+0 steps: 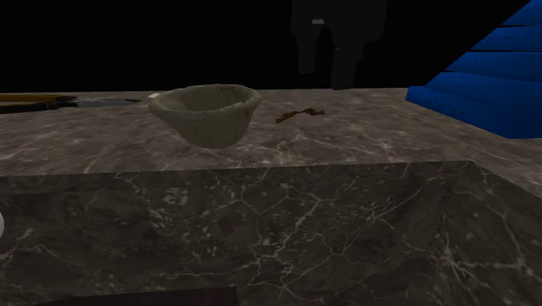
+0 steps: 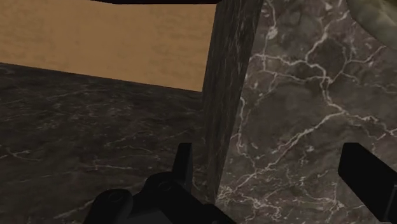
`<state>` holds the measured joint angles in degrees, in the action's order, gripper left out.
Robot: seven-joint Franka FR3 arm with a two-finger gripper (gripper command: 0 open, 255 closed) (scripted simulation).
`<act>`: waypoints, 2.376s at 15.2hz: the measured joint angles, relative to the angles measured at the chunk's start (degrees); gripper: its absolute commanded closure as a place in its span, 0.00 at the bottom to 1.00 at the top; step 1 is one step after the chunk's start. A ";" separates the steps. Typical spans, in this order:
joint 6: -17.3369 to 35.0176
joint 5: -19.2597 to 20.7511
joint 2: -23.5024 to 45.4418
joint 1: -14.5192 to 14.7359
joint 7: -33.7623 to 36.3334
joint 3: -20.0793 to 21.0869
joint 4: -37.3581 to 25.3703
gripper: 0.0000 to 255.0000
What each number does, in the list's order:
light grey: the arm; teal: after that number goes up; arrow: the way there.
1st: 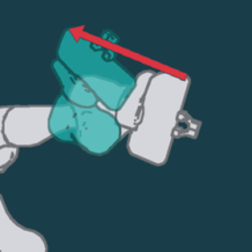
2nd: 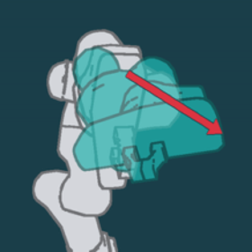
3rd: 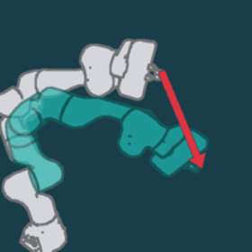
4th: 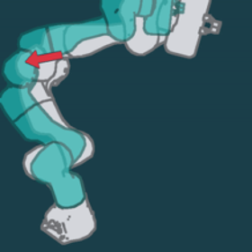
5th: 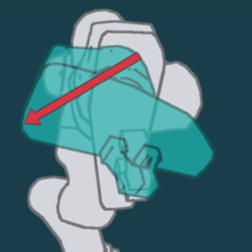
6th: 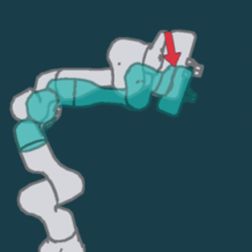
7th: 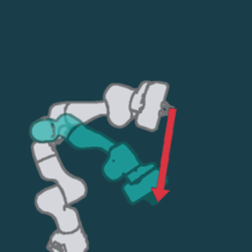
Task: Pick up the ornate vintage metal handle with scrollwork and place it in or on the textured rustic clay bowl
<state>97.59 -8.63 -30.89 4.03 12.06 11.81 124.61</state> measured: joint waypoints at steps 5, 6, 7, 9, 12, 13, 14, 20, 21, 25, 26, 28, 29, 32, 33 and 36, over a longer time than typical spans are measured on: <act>1.53 0.87 8.59 1.81 3.46 5.75 -6.00 0.00; 1.68 1.28 10.46 2.15 4.21 6.88 -7.47 0.00; 1.74 1.73 12.11 2.48 4.89 7.92 -8.76 0.00; 1.94 2.81 15.89 3.31 6.75 10.31 -11.71 0.00; 1.90 5.09 21.71 4.51 9.17 13.34 -16.31 0.00; 1.25 6.05 23.88 5.03 10.21 14.40 -18.60 0.00; 0.93 7.03 25.93 5.54 11.00 15.29 -20.46 0.00; -0.85 13.86 38.76 10.09 16.20 19.68 -31.15 0.00; -0.85 14.20 39.35 10.38 16.43 19.81 -31.51 0.00; 1.83 14.42 39.63 10.47 16.67 19.87 -28.93 0.00; 2.42 14.51 39.76 10.50 16.76 19.87 -28.46 0.00; 3.90 14.48 39.65 10.35 16.68 19.78 -26.87 0.00; 4.10 14.52 39.72 10.37 16.73 19.79 -26.73 0.00; 4.37 14.55 39.76 10.39 16.78 19.79 -26.51 0.00; 4.39 14.55 39.75 10.39 16.78 19.79 -26.49 0.00; 4.41 14.55 39.75 10.39 16.78 19.79 -26.47 1.00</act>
<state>102.00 5.92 8.86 14.42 28.84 31.60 98.14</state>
